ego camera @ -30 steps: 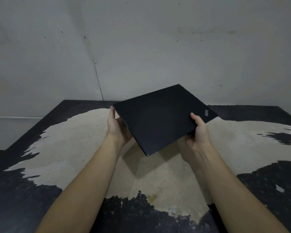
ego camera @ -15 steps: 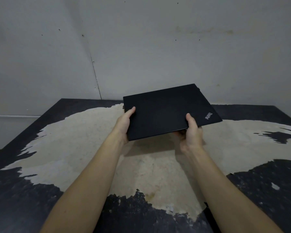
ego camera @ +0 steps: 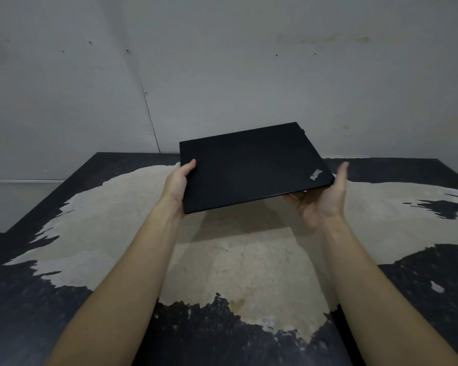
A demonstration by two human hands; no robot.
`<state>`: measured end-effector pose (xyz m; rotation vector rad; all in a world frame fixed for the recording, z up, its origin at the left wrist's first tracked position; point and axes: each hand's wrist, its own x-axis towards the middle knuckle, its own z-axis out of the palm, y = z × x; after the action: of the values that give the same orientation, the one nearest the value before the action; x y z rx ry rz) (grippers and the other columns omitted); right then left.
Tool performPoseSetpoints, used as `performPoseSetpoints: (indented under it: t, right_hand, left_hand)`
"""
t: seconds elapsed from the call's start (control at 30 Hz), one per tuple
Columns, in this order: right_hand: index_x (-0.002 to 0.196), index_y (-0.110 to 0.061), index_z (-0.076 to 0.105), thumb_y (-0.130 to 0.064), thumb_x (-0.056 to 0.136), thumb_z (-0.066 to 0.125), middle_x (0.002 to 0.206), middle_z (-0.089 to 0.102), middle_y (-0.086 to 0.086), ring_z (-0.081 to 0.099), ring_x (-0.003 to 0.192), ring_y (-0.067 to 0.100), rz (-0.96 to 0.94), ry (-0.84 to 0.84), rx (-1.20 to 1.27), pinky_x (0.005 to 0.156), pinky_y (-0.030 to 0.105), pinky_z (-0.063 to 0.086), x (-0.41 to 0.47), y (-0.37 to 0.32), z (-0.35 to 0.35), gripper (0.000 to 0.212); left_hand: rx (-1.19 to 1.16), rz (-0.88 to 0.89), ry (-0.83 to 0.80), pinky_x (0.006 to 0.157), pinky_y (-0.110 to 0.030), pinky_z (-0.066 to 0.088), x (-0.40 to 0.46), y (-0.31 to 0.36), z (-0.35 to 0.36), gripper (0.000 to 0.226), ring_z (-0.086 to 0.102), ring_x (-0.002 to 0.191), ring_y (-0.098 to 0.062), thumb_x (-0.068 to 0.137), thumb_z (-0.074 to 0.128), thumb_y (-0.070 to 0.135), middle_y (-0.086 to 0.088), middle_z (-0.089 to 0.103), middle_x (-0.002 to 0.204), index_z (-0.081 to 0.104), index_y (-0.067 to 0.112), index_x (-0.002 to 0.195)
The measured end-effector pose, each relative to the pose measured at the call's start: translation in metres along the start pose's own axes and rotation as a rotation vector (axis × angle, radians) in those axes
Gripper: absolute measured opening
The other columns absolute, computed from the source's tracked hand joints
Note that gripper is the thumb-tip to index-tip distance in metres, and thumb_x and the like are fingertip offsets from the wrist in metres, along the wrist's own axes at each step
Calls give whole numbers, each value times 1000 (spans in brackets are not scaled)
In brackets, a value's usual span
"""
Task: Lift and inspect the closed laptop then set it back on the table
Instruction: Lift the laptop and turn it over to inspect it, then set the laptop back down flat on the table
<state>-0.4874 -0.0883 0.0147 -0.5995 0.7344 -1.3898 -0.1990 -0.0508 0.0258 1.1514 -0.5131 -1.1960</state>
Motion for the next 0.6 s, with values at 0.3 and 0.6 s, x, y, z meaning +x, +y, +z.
performPoseSetpoints:
  t: [0.3,0.6]
  right_hand:
    - [116,-16,84,-87,88,40,120,81,11,79,106,29,241,-129,-366,79,39,65,19,-24,-32,88]
    - [102,-14,81,-46,85,81,94,86,4,83,81,21,70,-13,-830,58,26,62,12,-16,-43,36]
  left_hand:
    - [82,-47,-65,63,-34,63,-4,-5,-18,33,79,89,-27,95,68,34,-9,82,106,72,16,122]
    - [195,-12,2,59,-29,59,1,-25,-16,22,77,75,-22,91,66,27,-11,77,98,70,13,108]
